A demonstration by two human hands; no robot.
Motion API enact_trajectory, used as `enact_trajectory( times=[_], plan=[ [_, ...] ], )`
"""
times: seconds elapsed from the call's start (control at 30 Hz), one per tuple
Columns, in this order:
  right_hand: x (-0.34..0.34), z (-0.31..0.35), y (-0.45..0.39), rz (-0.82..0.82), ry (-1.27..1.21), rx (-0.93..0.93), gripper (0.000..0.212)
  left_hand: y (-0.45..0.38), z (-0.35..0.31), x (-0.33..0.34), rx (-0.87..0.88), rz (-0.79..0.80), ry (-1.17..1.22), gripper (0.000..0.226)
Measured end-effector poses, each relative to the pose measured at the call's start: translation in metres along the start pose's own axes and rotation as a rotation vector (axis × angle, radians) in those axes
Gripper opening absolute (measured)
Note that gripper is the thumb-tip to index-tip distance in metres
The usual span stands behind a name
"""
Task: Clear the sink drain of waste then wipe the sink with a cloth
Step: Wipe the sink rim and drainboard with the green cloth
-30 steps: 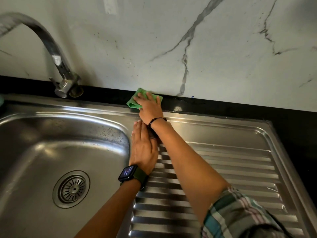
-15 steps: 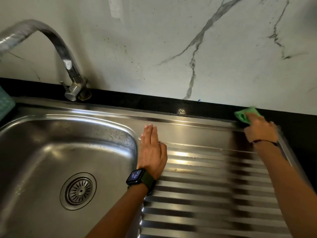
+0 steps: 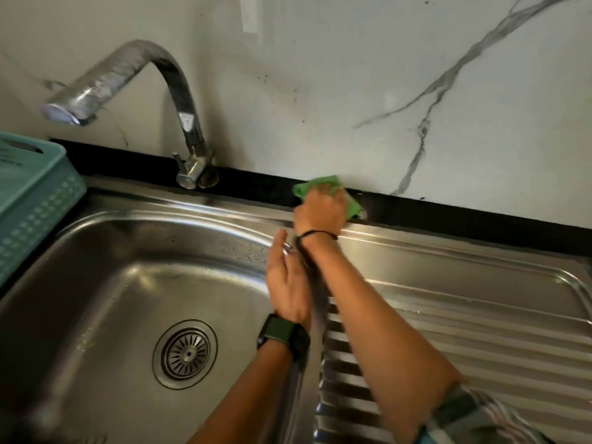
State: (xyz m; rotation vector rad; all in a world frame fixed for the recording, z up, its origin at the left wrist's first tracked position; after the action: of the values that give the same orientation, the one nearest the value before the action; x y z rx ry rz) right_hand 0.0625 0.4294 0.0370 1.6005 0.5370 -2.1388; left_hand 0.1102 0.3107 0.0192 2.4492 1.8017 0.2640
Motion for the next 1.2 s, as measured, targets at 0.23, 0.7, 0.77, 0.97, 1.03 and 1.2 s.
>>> enact_trajectory(
  times=[0.23,0.7,0.77,0.97,1.03,1.2],
  plan=[
    [0.028,0.099,0.005,0.118,0.044,-0.521,0.044,-0.058,-0.028,-0.052,0.012,-0.293,0.101,0.039],
    [-0.023,-0.093,-0.007,0.214,-0.088,-0.747,0.067,0.02,-0.01,0.041,0.23,0.34,-0.386,0.054],
    [-0.035,-0.133,-0.009,0.157,-0.077,-0.655,0.068,0.028,-0.007,0.052,0.276,0.422,-0.491,0.046],
    [-0.077,-0.26,-0.013,0.086,0.029,-0.293,0.069,0.025,0.003,0.055,0.353,0.521,-0.664,0.047],
    [-0.086,-0.287,-0.013,0.092,0.044,-0.2,0.067,0.025,0.008,0.051,0.387,0.516,-0.721,0.048],
    [-0.112,-0.349,-0.001,0.045,0.12,0.168,0.064,0.029,0.013,0.053,0.428,0.519,-0.79,0.052]
  ],
)
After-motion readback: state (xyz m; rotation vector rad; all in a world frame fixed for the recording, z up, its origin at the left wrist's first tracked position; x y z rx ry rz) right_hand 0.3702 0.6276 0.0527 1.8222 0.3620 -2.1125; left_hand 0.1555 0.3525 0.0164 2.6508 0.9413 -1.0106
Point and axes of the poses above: each hand's wrist, its own y-axis away from the middle knuckle, its own x-axis out of the palm, z = x × y, the point moved 3 cm from there along -y, towards the middle knuckle, and after that the axes turned 2 degrees about -z, right-handed, at the moved point
